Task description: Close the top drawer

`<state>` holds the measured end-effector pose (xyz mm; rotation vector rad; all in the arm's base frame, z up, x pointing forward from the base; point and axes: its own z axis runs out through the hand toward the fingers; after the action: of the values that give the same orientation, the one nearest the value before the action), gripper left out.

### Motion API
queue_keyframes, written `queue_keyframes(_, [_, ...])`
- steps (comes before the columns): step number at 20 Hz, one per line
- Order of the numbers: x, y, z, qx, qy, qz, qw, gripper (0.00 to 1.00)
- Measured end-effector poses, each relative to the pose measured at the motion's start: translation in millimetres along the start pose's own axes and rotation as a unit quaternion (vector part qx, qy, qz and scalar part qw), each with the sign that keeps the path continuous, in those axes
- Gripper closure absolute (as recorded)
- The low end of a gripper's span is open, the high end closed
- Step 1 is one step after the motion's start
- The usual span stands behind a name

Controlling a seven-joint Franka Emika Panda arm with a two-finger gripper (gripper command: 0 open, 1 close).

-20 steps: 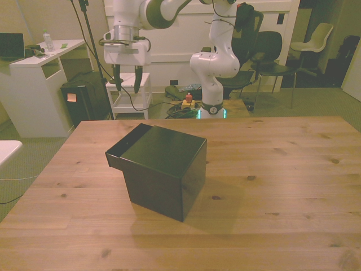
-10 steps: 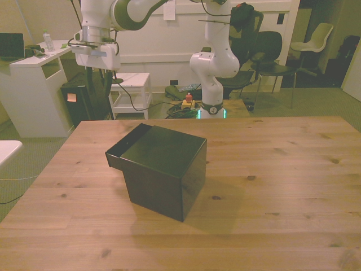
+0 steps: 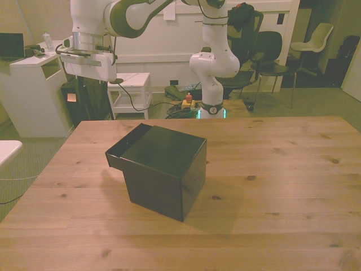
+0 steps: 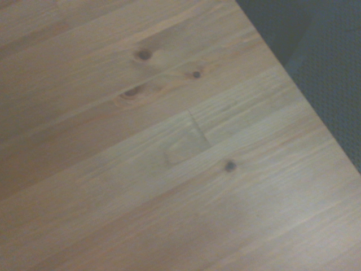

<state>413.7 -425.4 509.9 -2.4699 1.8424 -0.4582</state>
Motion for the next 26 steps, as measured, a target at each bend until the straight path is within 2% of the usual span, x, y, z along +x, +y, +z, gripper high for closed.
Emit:
queue_keyframes(4, [-15.1,-28.2,1.2,0.001,-0.002,-0.014,0.9999,0.0])
queue_keyframes(5, [-18.7,-33.6,1.9,0.001,-0.003,-0.016,0.9999,1.0])
queue_keyframes(15, [-37.2,-59.7,8.2,0.001,-0.004,-0.001,1.0,1.0])
queue_keyframes(26, [-49.3,-66.7,22.5,0.008,0.002,0.007,0.9999,1.0])
